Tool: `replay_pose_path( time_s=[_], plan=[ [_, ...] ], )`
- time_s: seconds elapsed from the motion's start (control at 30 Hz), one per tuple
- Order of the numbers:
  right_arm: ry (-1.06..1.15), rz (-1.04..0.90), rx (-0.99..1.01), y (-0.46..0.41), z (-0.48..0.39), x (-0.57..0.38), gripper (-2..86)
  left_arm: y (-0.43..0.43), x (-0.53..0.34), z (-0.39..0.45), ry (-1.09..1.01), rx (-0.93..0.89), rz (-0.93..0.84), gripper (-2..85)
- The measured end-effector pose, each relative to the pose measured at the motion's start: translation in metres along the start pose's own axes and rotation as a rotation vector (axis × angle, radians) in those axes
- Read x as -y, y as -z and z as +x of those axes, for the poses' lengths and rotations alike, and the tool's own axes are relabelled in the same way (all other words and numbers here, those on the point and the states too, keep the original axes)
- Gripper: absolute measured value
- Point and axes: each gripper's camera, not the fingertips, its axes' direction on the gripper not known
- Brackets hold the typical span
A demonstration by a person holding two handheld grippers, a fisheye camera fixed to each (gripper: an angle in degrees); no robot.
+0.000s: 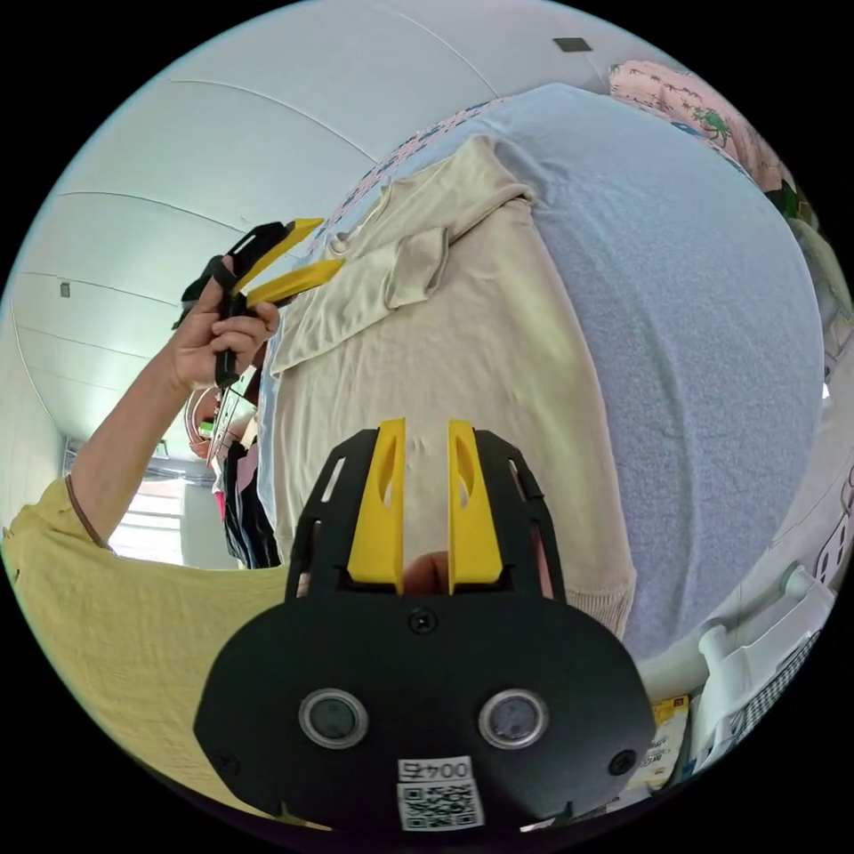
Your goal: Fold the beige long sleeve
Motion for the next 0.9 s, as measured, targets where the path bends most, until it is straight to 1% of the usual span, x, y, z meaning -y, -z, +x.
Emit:
replay_pose_path(
  time_s=[0.07, 0.13, 0.2, 0.27, 0.33, 0.4, 0.47, 0.5, 0.57, 0.67, 0.8, 0.9],
  plan=[
    [0.0, 0.034, -0.01, 0.011, 0.008, 0.003, 9.9, 0.002, -0.018, 0.006, -0.051, -0.032, 0.065, 13.0],
    [0.015, 0.068, -0.016, 0.017, 0.011, 0.008, 10.3, 0.012, -0.039, 0.012, -0.124, -0.025, 0.099, 13.0],
    [0.013, 0.1, 0.016, 0.021, 0.015, 0.018, 10.6, 0.027, -0.069, 0.012, -0.191, 0.017, 0.145, 12.5],
    [-0.003, 0.141, 0.065, 0.024, 0.021, 0.042, 10.9, 0.043, -0.119, 0.003, -0.267, 0.099, 0.181, 12.1],
    [-0.017, 0.151, 0.093, 0.022, 0.026, 0.066, 11.2, 0.055, -0.16, -0.01, -0.298, 0.172, 0.205, 11.9],
    [-0.051, 0.15, 0.111, 0.015, 0.036, 0.093, 11.4, 0.069, -0.199, -0.027, -0.282, 0.237, 0.237, 11.7],
    [-0.134, 0.125, 0.159, 0.001, 0.055, 0.124, 11.3, 0.085, -0.251, -0.053, -0.214, 0.275, 0.276, 11.4],
    [-0.163, 0.114, 0.179, -0.004, 0.06, 0.13, 11.2, 0.089, -0.263, -0.06, -0.19, 0.279, 0.282, 11.3],
    [-0.289, 0.059, 0.265, -0.023, 0.078, 0.145, 11.2, 0.099, -0.307, -0.081, -0.114, 0.277, 0.31, 10.8],
    [-0.372, 0.086, 0.349, -0.04, 0.088, 0.147, 11.2, 0.105, -0.347, -0.101, -0.036, 0.271, 0.348, 10.5],
    [-0.421, 0.118, 0.398, -0.057, 0.094, 0.157, 10.5, 0.101, -0.372, -0.115, 0.001, 0.258, 0.363, 10.1],
    [-0.459, 0.123, 0.436, -0.072, 0.097, 0.17, 8.4, 0.09, -0.38, -0.12, -0.002, 0.265, 0.359, 10.2]
  ],
)
